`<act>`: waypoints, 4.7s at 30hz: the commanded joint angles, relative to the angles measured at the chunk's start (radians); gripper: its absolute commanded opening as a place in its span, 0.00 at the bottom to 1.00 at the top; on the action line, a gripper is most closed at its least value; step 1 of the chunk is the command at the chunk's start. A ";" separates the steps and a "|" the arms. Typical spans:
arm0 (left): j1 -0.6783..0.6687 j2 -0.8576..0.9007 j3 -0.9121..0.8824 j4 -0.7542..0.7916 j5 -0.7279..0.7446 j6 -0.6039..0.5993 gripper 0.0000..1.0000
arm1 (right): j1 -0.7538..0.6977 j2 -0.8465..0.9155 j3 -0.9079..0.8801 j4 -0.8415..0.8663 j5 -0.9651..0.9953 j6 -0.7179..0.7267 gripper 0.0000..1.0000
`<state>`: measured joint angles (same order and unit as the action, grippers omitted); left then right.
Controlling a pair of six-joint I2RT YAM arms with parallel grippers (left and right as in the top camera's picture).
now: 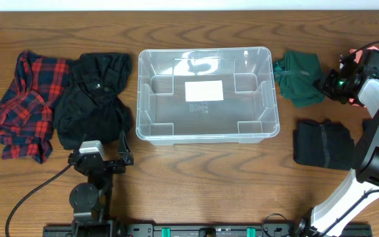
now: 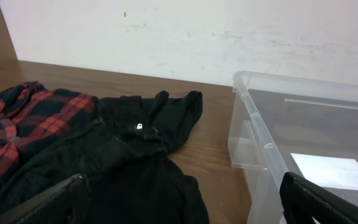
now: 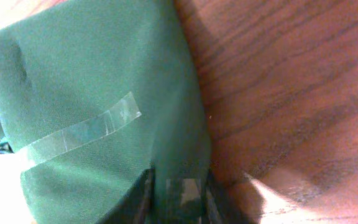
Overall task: Pack container
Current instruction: 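Carry the green cloth left and lower it into the clear container, then release the green cloth and move the right gripper to the pink garment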
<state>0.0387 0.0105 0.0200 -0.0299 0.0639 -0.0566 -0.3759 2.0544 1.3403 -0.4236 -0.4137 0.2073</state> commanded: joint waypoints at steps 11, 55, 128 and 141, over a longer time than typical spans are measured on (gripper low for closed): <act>0.004 -0.005 -0.016 -0.036 0.006 -0.012 0.98 | 0.011 -0.071 0.081 -0.071 -0.060 0.000 0.01; 0.004 -0.005 -0.016 -0.036 0.006 -0.012 0.98 | 0.848 -0.304 0.293 -0.240 -0.135 -0.336 0.01; 0.004 -0.005 -0.016 -0.036 0.006 -0.012 0.98 | -0.211 -0.195 0.051 -0.303 0.354 0.401 0.99; 0.004 -0.005 -0.016 -0.036 0.006 -0.012 0.98 | -0.245 -0.172 -0.112 0.106 0.335 0.278 0.94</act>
<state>0.0387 0.0105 0.0200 -0.0299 0.0639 -0.0566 -0.6151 1.8584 1.2385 -0.3359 -0.0769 0.5285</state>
